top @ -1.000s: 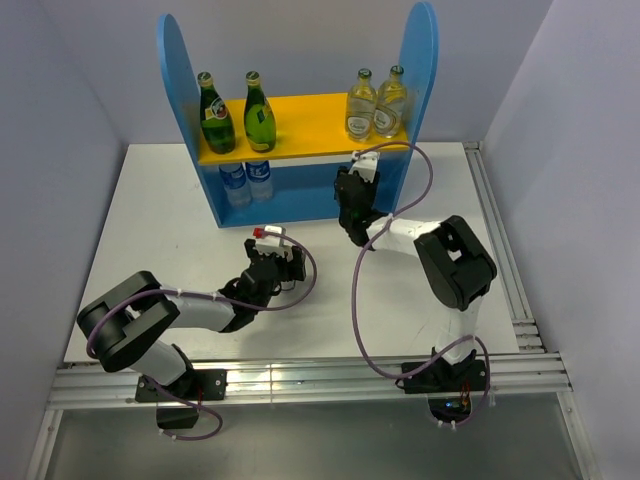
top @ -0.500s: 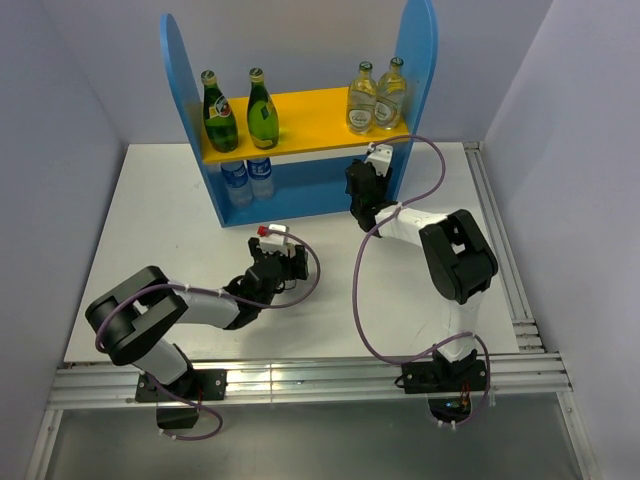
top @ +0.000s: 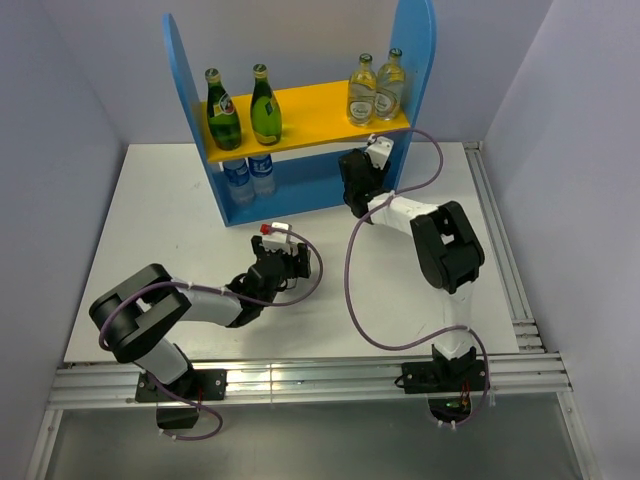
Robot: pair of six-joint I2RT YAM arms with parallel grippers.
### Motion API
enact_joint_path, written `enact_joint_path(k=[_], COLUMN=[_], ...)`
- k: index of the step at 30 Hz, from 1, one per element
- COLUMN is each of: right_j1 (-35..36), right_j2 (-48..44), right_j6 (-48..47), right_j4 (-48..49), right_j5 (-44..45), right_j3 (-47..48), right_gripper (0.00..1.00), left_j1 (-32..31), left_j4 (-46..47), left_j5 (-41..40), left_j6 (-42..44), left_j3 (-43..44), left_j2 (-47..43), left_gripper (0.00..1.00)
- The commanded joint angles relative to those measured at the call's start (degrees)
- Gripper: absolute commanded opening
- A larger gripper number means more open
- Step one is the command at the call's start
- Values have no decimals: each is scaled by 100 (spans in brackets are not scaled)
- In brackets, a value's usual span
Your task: Place and organize the beverage onto the shelf
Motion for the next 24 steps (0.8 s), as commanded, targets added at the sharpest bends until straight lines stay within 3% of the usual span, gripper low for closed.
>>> enact_joint_path(k=[1, 2, 12, 15, 17, 20, 22, 23, 24], right_j1=[-228, -255, -343, -352, -352, -352, -343, -352, -352], right_j2=[101, 197, 629, 550, 410, 330, 383, 426, 444], right_j6=[39, 4, -243, -216, -242, -260, -260, -277, -269], right_j4=[232, 241, 233, 372, 539, 804, 620, 532, 505], right_j5=[40, 30, 56, 91, 30, -14, -32, -41, -23], right_j3=[588, 711, 1371, 1240, 959, 773, 930, 984, 1019], right_gripper=[50, 96, 100, 96, 83, 28, 20, 3, 0], left_j1=[25, 25, 25, 25, 25, 34, 60, 69, 69], left_j4=[206, 224, 242, 233, 180, 84, -13, -39, -66], left_j5=[49, 49, 23, 14, 22, 66, 128, 145, 146], left_j6=[94, 102, 146, 181, 260, 366, 410, 436, 445], left_j3=[126, 126, 126, 205, 379, 704, 881, 1038, 1092], left_j2=[-67, -50, -59, -15, 3, 38, 56, 56, 56], left_gripper=[91, 91, 90, 89, 88, 80, 79, 79, 79])
